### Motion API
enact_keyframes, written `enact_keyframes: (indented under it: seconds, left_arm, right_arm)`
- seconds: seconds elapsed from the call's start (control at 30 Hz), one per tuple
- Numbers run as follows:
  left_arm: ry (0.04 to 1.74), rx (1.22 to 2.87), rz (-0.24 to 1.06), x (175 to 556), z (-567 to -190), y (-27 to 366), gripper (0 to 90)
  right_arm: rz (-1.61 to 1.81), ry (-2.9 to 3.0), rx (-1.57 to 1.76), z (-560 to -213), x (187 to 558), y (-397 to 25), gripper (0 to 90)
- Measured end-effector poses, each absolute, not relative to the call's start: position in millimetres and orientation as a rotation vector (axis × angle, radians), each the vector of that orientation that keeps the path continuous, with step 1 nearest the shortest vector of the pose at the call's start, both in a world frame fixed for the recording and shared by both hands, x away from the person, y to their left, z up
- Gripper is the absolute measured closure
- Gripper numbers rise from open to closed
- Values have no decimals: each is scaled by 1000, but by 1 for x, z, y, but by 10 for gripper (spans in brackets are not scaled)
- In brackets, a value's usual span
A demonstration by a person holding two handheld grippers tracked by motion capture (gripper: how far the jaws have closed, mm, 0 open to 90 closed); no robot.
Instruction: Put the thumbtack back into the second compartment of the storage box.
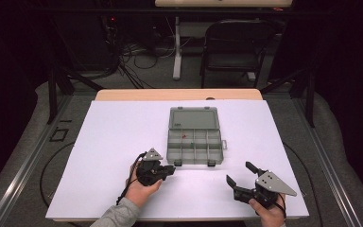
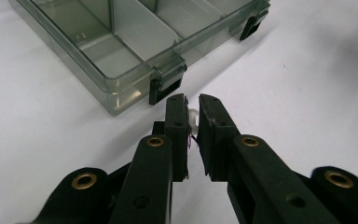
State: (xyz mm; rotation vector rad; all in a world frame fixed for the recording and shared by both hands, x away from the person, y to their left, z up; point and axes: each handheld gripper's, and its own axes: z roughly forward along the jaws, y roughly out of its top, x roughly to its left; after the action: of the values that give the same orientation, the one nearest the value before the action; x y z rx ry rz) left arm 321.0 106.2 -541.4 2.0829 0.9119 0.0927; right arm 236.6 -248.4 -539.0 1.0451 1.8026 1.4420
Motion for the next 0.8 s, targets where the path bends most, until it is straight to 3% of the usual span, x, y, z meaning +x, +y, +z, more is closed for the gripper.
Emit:
enact_keyframes:
  seconds: [0.8]
  left_arm:
    - [912,2022,155,348,-504,110,822]
  right_arm:
    - [1443,1819,1038,-541,243,-245,148]
